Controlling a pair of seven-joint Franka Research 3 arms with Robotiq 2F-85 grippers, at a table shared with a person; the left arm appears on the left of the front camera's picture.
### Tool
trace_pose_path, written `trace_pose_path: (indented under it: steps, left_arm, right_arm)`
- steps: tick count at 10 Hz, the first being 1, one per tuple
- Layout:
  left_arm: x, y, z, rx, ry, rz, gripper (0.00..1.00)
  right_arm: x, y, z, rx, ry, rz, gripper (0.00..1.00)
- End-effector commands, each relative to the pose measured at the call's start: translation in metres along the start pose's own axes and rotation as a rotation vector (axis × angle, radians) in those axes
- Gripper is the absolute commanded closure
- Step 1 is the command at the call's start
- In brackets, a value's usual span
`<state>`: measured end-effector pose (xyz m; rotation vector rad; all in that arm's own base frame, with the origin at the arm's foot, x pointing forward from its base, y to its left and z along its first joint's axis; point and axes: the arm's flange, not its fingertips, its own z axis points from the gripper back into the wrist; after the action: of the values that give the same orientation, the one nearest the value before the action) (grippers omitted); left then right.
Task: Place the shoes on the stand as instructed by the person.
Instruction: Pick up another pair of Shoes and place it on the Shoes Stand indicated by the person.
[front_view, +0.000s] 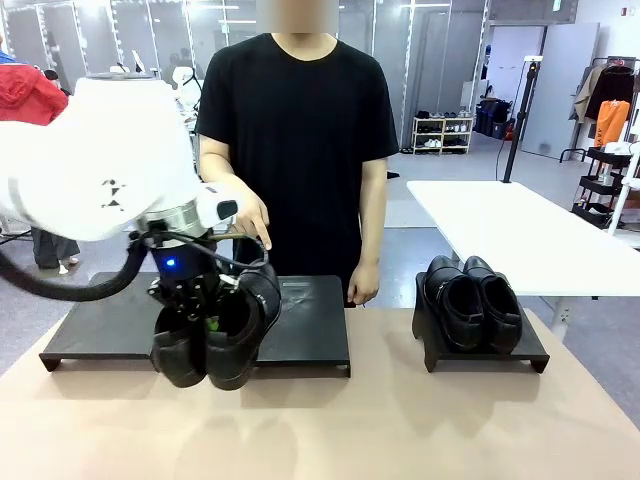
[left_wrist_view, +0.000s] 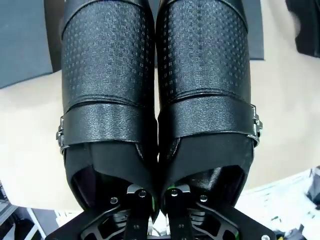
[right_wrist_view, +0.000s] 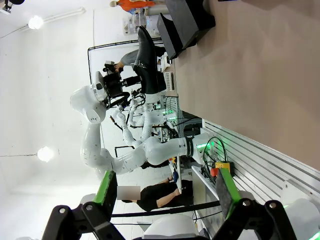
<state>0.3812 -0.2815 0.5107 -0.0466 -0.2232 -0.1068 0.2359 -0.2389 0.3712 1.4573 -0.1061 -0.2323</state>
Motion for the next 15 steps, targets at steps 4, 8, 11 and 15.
trace_pose_path:
  steps: [4,8,11,15]
  left_arm:
    - [0.054,-0.068,-0.013,0.051,-0.09,0.071,0.93]
    - [0.092,-0.096,-0.035,0.085,-0.112,0.135,0.93]
    - [0.12,-0.098,-0.055,0.089,-0.169,0.12,0.93]
    - [0.143,-0.104,-0.078,0.126,-0.187,0.119,0.93]
  right_arm:
    - [-0.002,0.0,0.001,0.006,0.007,0.007,0.0]
    - [-0.002,0.0,0.001,0.006,0.007,0.007,0.0]
    - [-0.002,0.0,0.001,0.006,0.007,0.007,0.0]
    - [-0.002,0.0,0.001,0.006,0.007,0.007,0.0]
